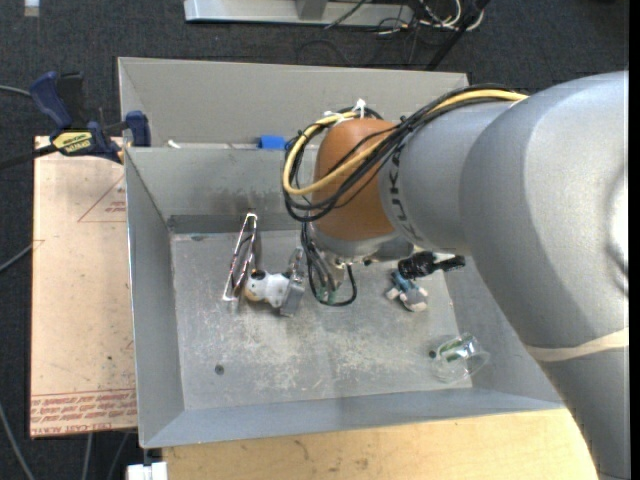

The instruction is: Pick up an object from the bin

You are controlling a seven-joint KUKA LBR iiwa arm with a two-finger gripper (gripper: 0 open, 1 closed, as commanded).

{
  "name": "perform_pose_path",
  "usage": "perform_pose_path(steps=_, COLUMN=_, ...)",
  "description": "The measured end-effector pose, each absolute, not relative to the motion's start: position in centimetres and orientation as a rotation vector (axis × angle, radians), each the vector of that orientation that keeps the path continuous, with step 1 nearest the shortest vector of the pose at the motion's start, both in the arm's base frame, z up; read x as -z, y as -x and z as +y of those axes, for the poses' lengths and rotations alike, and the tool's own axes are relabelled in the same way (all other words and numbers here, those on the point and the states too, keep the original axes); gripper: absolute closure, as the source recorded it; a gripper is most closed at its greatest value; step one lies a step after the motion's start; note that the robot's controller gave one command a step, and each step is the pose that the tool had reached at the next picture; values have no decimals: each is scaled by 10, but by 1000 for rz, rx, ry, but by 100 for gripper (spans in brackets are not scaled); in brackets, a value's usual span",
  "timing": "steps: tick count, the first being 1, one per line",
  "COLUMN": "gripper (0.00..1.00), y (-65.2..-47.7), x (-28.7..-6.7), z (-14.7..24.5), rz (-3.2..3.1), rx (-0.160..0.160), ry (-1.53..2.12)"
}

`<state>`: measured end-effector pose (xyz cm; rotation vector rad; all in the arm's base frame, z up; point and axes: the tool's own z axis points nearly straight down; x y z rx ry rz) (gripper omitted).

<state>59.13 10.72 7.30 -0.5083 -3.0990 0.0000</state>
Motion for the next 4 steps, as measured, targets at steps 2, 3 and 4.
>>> perform_pose_path(steps=2, gripper=100, y=-592, x=-98, z=107, rz=-3101, rx=2, ry=508)
perform_pose_path(steps=3, gripper=100, y=-592, x=-109, z=107, rz=-3101, rx=2, ry=507)
perform_pose_path(steps=4, gripper=100, y=-591, x=-121, z=108, rz=-3100, rx=2, ry=506)
